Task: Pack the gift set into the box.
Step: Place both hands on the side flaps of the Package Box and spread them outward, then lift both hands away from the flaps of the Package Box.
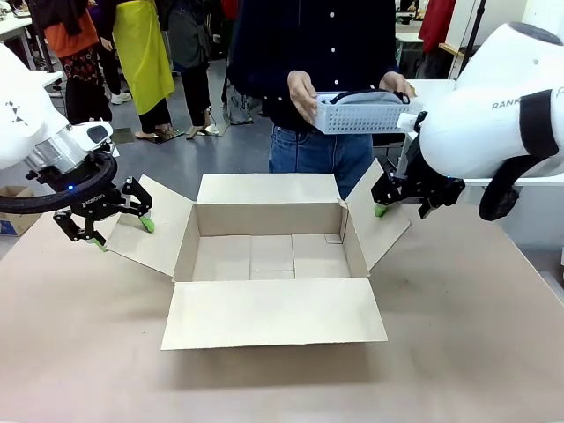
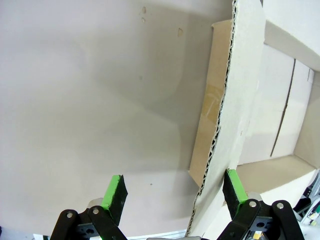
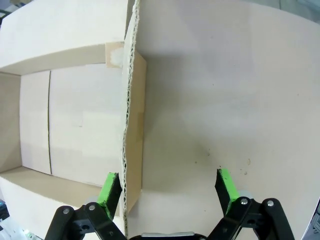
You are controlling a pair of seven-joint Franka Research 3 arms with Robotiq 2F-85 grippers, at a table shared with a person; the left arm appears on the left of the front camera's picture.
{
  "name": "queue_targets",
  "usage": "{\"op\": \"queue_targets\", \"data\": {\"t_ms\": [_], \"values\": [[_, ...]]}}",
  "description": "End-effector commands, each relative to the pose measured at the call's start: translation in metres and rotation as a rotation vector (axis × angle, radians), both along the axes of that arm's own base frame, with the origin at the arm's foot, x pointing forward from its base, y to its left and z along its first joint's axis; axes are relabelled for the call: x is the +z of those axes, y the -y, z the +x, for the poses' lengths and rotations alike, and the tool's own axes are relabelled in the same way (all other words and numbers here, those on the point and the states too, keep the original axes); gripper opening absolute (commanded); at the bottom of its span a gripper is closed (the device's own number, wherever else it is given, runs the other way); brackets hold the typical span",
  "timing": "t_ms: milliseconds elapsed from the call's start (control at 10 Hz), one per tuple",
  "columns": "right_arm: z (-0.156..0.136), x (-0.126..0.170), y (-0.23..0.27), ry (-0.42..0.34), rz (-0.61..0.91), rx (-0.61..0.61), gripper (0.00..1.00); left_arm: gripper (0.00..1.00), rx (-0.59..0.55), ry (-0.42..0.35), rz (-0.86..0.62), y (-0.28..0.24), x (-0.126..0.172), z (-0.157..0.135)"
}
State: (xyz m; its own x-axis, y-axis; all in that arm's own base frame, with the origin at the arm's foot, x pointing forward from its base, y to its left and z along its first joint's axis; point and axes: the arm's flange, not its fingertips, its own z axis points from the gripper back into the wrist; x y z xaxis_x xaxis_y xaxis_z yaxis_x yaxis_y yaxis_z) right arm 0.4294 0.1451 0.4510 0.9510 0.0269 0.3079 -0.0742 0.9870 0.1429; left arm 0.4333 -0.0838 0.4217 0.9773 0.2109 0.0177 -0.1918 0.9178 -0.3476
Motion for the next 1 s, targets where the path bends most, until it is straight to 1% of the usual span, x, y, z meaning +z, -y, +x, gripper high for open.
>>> {"op": "queue_targets", "data": {"t_ms": [0,900], "values": [[0.0047,0.004,0.0024,-0.007,-0.025,-0.022,1.0,1.0,0.013,0.0,0.021,-0.0001,0.0013,-0.0009],[0.0047,0.004,0.0024,-0.007,-0.025,-0.022,1.0,1.0,0.013,0.0,0.021,-0.0001,0.0013,-0.0009]]}}
